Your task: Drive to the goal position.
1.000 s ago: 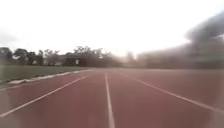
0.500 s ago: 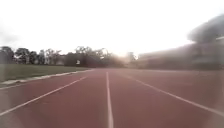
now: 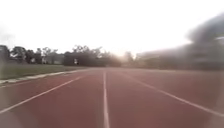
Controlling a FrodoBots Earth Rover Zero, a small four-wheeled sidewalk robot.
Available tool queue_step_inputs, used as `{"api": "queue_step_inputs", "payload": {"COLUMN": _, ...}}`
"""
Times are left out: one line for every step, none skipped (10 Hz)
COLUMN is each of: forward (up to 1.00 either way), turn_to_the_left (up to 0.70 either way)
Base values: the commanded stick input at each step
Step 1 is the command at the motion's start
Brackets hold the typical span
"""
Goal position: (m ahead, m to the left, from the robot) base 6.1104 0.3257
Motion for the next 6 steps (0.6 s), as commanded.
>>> {"api": "queue_step_inputs", "payload": {"forward": 0.7, "turn_to_the_left": 0.0}}
{"api": "queue_step_inputs", "payload": {"forward": 0.7, "turn_to_the_left": 0.02}}
{"api": "queue_step_inputs", "payload": {"forward": 0.7, "turn_to_the_left": 0.02}}
{"api": "queue_step_inputs", "payload": {"forward": 0.7, "turn_to_the_left": 0.03}}
{"api": "queue_step_inputs", "payload": {"forward": 0.7, "turn_to_the_left": 0.03}}
{"api": "queue_step_inputs", "payload": {"forward": 0.7, "turn_to_the_left": 0.03}}
